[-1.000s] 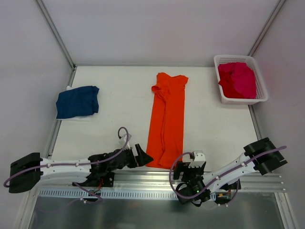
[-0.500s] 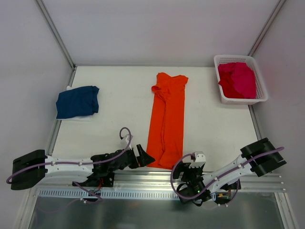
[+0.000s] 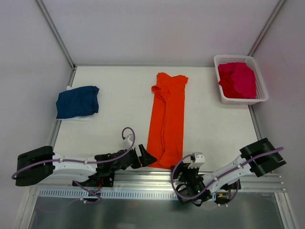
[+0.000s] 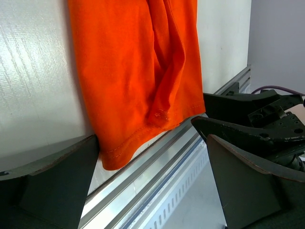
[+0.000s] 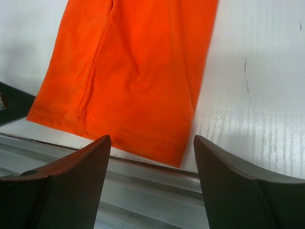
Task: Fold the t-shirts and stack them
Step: Fold the tshirt
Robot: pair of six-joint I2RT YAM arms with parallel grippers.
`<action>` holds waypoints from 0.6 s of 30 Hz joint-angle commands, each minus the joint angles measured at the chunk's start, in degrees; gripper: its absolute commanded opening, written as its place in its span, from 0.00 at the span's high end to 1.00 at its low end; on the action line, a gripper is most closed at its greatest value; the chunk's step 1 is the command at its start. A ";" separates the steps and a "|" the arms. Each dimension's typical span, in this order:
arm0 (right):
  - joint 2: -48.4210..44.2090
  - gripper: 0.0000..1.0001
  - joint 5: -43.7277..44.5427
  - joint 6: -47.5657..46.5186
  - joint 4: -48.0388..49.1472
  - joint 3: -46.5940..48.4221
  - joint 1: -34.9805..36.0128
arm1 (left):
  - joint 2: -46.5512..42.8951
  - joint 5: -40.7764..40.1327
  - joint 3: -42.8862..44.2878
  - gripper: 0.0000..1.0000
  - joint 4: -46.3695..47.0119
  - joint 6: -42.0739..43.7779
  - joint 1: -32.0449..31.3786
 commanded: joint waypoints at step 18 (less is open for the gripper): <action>1.22 0.52 0.74 5.58 4.50 -0.33 0.27 | 6.80 0.05 -0.37 0.47 -5.27 1.32 -0.97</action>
